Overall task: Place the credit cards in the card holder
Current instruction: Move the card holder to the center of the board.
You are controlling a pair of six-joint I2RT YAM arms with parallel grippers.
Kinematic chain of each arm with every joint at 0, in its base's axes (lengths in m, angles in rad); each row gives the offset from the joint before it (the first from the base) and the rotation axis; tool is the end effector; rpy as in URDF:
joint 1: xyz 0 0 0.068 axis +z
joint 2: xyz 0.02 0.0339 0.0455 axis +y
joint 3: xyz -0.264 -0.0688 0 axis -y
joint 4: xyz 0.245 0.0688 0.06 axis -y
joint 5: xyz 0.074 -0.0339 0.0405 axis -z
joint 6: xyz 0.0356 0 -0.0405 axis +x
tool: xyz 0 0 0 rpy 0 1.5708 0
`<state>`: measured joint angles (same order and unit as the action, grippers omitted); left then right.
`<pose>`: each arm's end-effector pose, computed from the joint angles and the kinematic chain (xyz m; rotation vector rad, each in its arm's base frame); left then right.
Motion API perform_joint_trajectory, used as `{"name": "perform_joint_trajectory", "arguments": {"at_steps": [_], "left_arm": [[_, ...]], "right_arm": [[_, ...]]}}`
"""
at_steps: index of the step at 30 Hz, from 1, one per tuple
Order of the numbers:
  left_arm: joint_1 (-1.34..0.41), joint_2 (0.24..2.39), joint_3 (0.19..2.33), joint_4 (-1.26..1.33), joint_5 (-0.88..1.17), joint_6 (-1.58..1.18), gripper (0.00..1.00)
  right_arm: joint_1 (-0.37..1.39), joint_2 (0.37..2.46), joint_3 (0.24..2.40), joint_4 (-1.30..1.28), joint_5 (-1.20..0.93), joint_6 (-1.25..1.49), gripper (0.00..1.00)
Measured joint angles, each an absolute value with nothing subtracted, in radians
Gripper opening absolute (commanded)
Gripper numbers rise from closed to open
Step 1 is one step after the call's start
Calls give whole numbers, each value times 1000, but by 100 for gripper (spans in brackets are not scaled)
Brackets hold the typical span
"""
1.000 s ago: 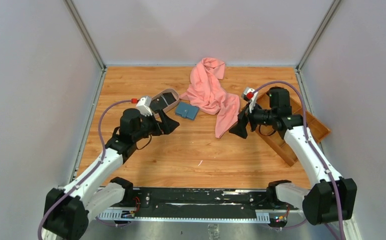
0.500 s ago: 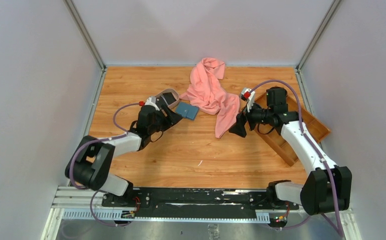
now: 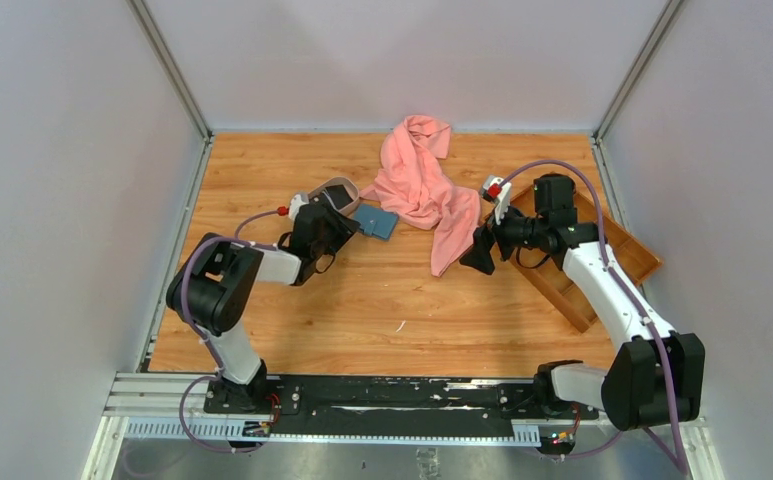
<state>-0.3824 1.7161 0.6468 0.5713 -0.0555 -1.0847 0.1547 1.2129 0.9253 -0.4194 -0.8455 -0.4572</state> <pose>0.3021 -0.1194 0.1364 -0.7830 2.0330 -0.8222 0.2466 0.0654 0.2854 -1.0294 1.8385 0.7743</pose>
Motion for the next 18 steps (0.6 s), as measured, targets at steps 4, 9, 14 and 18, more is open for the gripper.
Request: {"name": "perform_joint_trajectory", "arguments": {"at_steps": [4,9,14,18], "left_arm": [[-383,1760,671,573,-122,-1108,53],[-383,1808,722,575,-154,-1115,46],[-383,1847,757,580,-161,-1114,36],[-383,1881,773,586,-160,-1114,29]], "right_arm": [[155,1211,925,-420,-845,-463,99],[155,1206,925,-421,-846,-466,99],[155,1201,925,-425,-846,-469,99],[154,1199,925,-427,-846,-472,99]]}}
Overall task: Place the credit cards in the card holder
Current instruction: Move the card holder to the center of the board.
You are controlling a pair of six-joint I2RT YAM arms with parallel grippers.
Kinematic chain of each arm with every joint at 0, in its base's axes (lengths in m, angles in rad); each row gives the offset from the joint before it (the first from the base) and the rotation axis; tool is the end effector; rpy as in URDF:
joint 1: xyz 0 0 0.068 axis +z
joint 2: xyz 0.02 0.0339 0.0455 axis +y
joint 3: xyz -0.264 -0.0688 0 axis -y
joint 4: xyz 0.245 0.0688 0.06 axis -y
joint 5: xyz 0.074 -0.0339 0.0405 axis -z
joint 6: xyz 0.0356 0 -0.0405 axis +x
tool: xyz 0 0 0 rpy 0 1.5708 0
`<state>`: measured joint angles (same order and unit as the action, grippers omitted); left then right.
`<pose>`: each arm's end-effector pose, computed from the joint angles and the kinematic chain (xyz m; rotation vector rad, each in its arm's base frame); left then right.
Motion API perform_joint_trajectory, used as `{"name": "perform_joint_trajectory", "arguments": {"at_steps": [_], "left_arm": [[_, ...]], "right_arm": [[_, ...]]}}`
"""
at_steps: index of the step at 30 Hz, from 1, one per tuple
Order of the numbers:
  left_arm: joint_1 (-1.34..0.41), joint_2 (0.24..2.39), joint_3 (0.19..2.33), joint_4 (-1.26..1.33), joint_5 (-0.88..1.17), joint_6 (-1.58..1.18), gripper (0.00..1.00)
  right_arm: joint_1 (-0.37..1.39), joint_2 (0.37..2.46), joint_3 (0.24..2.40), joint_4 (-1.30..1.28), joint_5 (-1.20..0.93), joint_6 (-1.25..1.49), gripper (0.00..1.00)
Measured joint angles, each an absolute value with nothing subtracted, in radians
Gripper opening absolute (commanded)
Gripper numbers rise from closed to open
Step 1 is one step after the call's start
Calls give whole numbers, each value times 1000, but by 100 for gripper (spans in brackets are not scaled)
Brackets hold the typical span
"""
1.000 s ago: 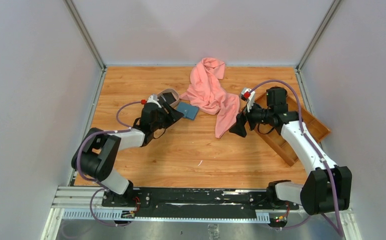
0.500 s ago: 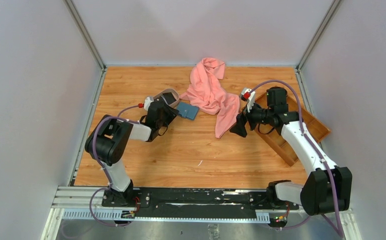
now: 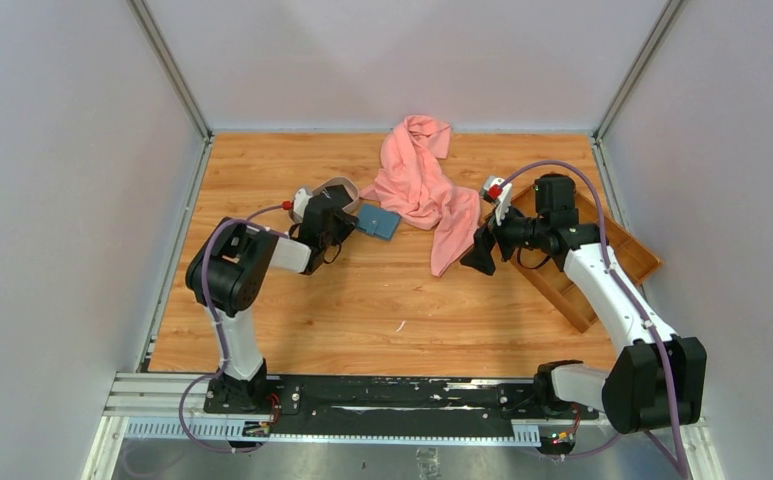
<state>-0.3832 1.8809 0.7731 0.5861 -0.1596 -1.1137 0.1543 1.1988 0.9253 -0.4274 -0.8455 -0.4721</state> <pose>0.3344 -0.1287 0.1181 -0.8688 1.9908 -0.7272 0.2437 0.0649 0.2881 -1.0422 1.8234 0.7620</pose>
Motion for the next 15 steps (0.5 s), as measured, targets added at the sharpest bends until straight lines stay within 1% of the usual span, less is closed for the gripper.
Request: {"name": "perform_joint_trajectory", "arguments": {"at_steps": [1,3,5,6,15], "left_arm": [[-383,1885,777,587,-158,-1112,27],[-383,1890,782,590,-153,-1110,18],[-383,1895,786,591,-149,-1109,5],[-383,1898,788,594,-145,-1108,0],[-383,1886,777,608,-103,-1106,0]], "right_arm": [[154,1198,925,-428,-846,-472,99],[154,1198,925,-430,-846,-473,99],[155,1198,925,-431,-846,-473,99],[155,1197,925,-431,-846,-473,99],[154,1195,925,-434,-846,-483,99]]}}
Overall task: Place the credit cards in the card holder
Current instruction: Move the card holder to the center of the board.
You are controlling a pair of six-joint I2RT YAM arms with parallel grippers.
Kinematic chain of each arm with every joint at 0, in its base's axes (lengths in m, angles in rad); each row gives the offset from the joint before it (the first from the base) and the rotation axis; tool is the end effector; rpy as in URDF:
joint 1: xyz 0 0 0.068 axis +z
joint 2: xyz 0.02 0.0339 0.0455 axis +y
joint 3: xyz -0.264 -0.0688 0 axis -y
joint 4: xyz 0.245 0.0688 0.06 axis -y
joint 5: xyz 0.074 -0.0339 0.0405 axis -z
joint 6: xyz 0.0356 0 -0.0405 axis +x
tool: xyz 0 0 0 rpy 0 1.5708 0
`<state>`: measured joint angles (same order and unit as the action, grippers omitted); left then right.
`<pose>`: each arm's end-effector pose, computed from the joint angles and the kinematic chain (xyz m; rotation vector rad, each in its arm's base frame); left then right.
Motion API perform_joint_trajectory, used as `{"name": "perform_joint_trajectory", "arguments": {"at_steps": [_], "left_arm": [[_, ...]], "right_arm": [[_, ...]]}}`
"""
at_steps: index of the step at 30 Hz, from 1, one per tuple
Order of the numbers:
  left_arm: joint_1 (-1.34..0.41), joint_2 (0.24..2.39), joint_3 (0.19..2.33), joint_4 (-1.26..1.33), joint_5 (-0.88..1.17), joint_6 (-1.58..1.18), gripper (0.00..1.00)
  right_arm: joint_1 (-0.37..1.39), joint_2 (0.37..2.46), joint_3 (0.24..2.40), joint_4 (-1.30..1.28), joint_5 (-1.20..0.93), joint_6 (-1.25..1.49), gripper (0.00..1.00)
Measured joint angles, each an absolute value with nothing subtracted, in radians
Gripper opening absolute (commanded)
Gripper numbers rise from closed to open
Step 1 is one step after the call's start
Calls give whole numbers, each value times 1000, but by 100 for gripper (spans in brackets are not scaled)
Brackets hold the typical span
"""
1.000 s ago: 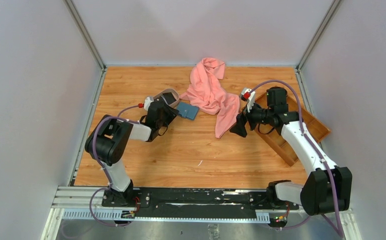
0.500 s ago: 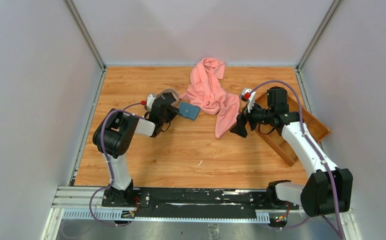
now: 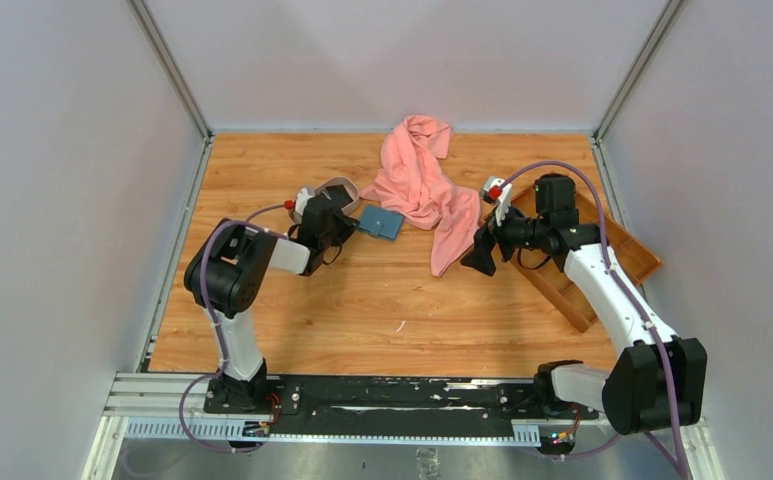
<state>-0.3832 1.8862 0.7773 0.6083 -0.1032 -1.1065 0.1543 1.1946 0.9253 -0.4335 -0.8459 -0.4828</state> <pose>0.3360 -0.1315 0.1194 -0.8294 2.0050 -0.7891 0.2426 0.0647 0.2886 -1.0511 1.8179 0.7571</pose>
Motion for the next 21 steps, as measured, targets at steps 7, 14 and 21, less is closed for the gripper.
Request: {"name": "perform_joint_trajectory", "arguments": {"at_steps": [7,14,21], "left_arm": [[-408,1740,652,621,-83,-1107,0],[-509,1565,455,658,-96,-1130,0],[-673,1390,287,669,-189,-1179,0]], "right_arm": [[154,1194,925,-435,-847,-490,99],[154,1194,925,-446,-854,-501,98],[155,1198,925,-478,-911,-540,98]]}}
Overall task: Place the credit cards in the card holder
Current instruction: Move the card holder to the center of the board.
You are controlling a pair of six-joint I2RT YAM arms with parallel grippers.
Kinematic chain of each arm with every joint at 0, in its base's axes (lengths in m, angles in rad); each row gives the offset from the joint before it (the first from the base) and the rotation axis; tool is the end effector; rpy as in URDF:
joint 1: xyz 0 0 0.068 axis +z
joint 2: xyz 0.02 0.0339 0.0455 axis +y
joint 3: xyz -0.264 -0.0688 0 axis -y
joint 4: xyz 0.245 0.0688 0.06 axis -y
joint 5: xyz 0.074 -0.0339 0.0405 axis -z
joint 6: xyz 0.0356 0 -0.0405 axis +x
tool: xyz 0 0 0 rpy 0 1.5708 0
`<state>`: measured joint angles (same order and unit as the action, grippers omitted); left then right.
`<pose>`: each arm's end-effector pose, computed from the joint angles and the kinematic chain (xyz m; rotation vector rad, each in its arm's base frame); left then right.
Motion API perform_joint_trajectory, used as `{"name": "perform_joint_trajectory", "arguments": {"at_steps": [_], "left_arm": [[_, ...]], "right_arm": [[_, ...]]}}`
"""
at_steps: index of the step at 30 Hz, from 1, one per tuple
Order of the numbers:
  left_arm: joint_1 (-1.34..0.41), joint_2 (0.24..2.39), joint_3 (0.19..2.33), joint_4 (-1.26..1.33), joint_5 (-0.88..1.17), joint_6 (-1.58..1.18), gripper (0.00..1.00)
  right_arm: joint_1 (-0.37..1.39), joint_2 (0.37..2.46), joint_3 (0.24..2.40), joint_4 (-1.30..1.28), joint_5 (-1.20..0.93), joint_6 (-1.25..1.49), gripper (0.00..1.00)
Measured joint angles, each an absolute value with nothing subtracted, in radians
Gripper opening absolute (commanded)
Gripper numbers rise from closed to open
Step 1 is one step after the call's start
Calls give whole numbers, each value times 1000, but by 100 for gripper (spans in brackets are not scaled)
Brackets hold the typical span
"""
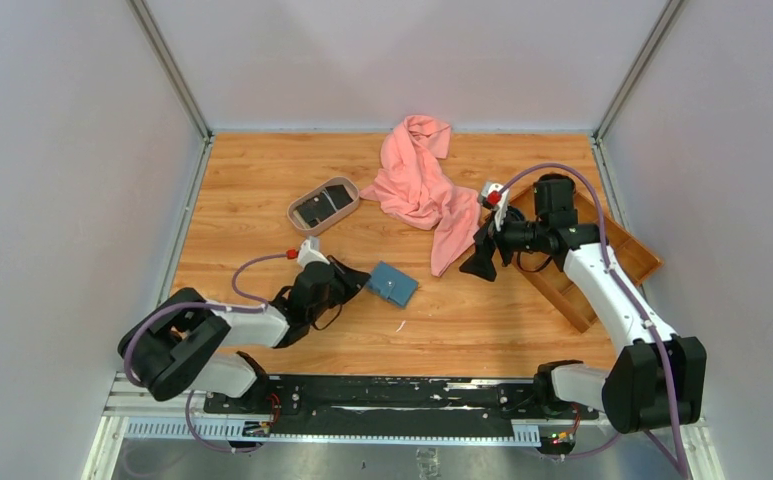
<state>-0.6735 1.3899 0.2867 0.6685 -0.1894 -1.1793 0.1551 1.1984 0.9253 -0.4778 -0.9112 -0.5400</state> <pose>0.1881 -0.1415 0.1356 -0.6602 2.0370 -0.9686 0.2388 0.0658 0.2857 -1.1121 1.7842 0.8180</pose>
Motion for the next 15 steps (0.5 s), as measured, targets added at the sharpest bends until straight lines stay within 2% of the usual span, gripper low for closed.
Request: {"name": "perform_joint_trajectory", "arguments": {"at_steps": [6,13,15], "left_arm": [[-849,1312,197,676,-318,-1245,0],[-1069,1320,177,683,-459,-1299,1],[-1109,1345,178,686,-477,-1302,19]], "right_arm": [[191,1204,902,-502,-965,-631,95],[280,1240,841,-528,-992,-754,92],[323,1244,825,-537,-994,-792,89]]}}
